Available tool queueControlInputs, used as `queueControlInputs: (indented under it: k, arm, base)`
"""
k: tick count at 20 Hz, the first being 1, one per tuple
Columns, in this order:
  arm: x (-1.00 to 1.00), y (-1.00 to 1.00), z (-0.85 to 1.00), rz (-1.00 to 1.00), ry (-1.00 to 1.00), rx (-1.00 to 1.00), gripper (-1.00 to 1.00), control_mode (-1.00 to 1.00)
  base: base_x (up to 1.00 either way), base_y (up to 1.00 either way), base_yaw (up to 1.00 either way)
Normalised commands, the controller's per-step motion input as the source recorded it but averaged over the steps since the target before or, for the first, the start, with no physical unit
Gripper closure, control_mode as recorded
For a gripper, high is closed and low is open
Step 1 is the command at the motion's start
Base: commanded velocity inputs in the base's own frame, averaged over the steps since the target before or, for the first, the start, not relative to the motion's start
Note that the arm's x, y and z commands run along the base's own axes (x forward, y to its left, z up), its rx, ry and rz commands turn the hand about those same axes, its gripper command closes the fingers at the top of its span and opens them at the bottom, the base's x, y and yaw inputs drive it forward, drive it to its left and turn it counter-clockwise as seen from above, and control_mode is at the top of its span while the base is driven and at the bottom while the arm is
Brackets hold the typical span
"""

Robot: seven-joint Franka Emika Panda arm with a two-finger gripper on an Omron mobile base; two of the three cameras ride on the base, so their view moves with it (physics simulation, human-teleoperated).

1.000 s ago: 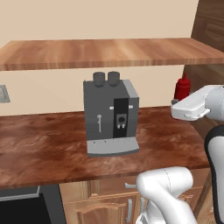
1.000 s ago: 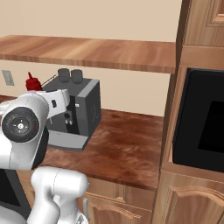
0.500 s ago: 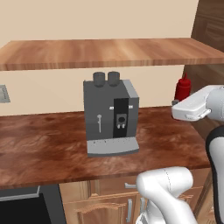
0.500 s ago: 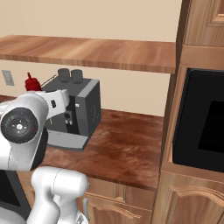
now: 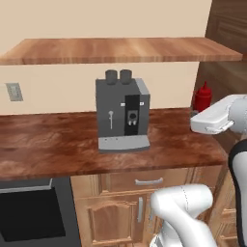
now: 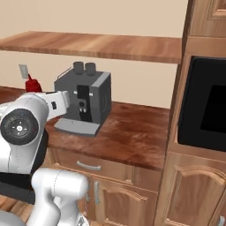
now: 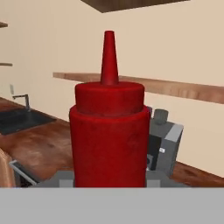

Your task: Take 2 condiments from the cabinet and move them on the counter near the stove.Make sure the condiments are lined up with each other, next to each other.

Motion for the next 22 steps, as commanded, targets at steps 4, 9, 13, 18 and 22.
queueControlInputs:
  k: [4,9,13,18,22]
  arm:
    - [0.00,0.00,0.00,0.00,0.00,0.00,1.00,1.00]
    - [0.00,0.00,0.00,0.00,0.00,0.00,1.00,1.00]
    - [0.00,0.00,0.00,0.00,0.00,0.00,1.00,1.00]
    - [0.00,0.00,0.00,0.00,0.00,0.00,1.00,1.00]
    - [0.00,0.00,0.00,0.00,0.00,0.00,1.00,1.00]
  base:
    - [-1.00,0.27,0.13]
    - [-0.56,0.50,0.74]
    - [-0.35,0.24,1.00]
    - [-0.24,0.01,1.00]
    - [-0.21,0.00,1.00]
